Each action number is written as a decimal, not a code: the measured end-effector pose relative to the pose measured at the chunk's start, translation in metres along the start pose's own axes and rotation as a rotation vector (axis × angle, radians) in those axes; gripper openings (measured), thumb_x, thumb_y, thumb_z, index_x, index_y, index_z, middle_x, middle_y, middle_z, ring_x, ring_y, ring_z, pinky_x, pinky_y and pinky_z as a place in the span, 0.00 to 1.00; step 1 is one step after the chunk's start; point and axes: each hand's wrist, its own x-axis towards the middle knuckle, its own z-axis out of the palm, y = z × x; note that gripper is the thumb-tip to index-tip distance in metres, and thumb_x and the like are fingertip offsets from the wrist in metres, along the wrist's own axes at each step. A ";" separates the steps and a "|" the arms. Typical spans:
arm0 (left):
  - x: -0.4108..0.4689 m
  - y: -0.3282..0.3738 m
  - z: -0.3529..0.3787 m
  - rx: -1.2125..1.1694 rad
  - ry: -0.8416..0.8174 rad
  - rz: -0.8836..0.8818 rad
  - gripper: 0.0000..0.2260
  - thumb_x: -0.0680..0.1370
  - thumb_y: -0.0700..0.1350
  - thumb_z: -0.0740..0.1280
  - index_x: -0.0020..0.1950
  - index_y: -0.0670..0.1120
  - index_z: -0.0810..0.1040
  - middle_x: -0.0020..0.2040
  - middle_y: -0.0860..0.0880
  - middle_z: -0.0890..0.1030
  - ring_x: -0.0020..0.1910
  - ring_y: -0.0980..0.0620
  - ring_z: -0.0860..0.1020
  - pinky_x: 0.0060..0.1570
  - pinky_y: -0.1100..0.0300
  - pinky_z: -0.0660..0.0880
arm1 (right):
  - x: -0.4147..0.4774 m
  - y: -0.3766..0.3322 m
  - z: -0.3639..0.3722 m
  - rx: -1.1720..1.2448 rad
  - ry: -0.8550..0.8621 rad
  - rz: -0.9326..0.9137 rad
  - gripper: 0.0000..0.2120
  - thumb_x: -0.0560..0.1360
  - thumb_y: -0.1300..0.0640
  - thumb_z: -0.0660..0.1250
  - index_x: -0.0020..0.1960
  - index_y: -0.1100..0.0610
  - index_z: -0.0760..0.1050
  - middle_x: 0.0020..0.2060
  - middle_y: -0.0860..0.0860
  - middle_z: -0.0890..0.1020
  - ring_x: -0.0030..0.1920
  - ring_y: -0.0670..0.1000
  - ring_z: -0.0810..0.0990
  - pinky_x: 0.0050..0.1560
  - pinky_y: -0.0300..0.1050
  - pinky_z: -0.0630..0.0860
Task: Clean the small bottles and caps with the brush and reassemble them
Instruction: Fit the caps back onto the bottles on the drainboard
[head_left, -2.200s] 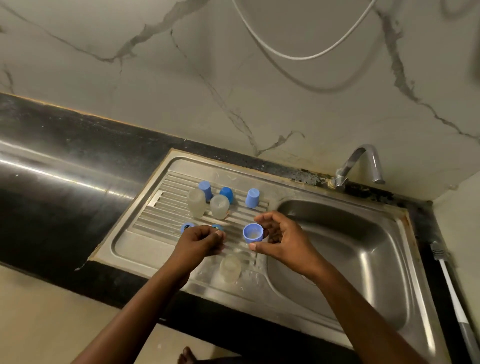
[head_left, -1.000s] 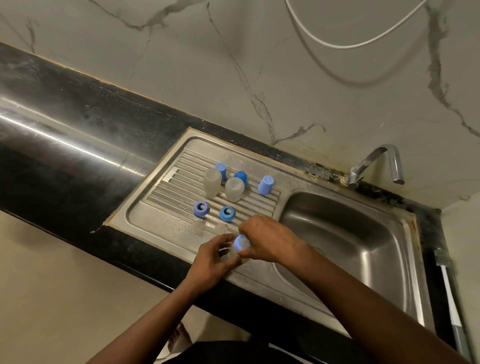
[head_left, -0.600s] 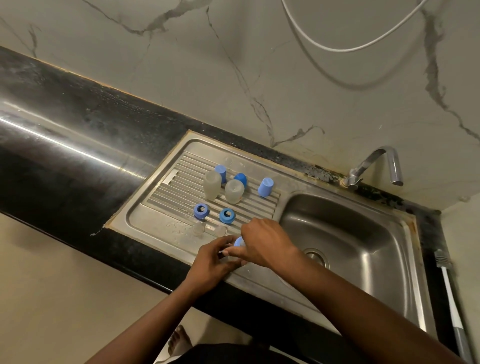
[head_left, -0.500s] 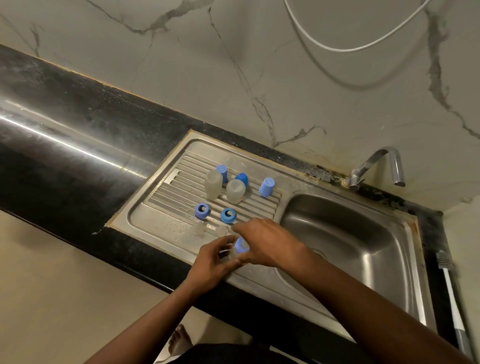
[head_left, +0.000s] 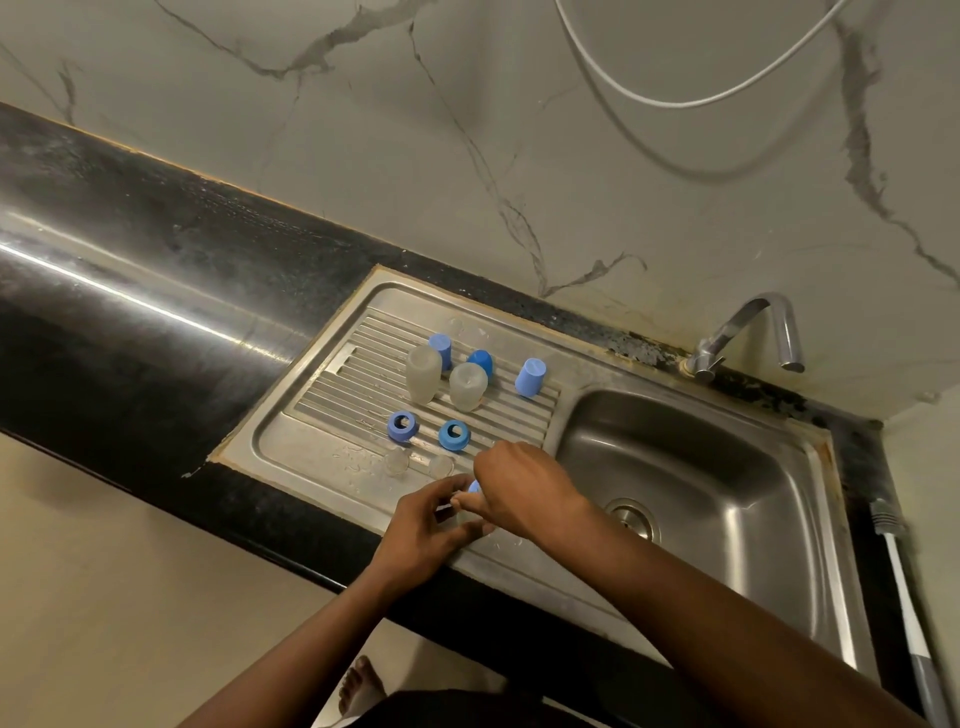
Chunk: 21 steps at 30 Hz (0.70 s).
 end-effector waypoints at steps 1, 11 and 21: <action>0.000 0.000 0.000 -0.001 -0.004 0.003 0.24 0.72 0.61 0.75 0.67 0.62 0.78 0.62 0.65 0.82 0.64 0.58 0.79 0.64 0.60 0.77 | -0.001 0.001 -0.003 0.009 -0.010 -0.021 0.17 0.80 0.42 0.67 0.42 0.54 0.71 0.33 0.50 0.71 0.39 0.51 0.76 0.40 0.46 0.72; 0.000 -0.006 -0.001 0.022 -0.003 -0.011 0.23 0.76 0.53 0.78 0.70 0.58 0.78 0.64 0.61 0.82 0.65 0.59 0.79 0.64 0.60 0.77 | -0.003 0.008 -0.002 0.106 -0.093 -0.035 0.09 0.78 0.50 0.71 0.51 0.56 0.78 0.44 0.53 0.81 0.44 0.52 0.80 0.43 0.45 0.76; 0.002 -0.009 -0.001 0.035 -0.012 -0.015 0.22 0.76 0.54 0.78 0.69 0.59 0.78 0.63 0.64 0.82 0.64 0.60 0.79 0.63 0.61 0.78 | -0.007 0.008 -0.006 0.126 -0.034 -0.009 0.19 0.76 0.38 0.71 0.50 0.55 0.78 0.41 0.51 0.80 0.44 0.51 0.80 0.46 0.48 0.80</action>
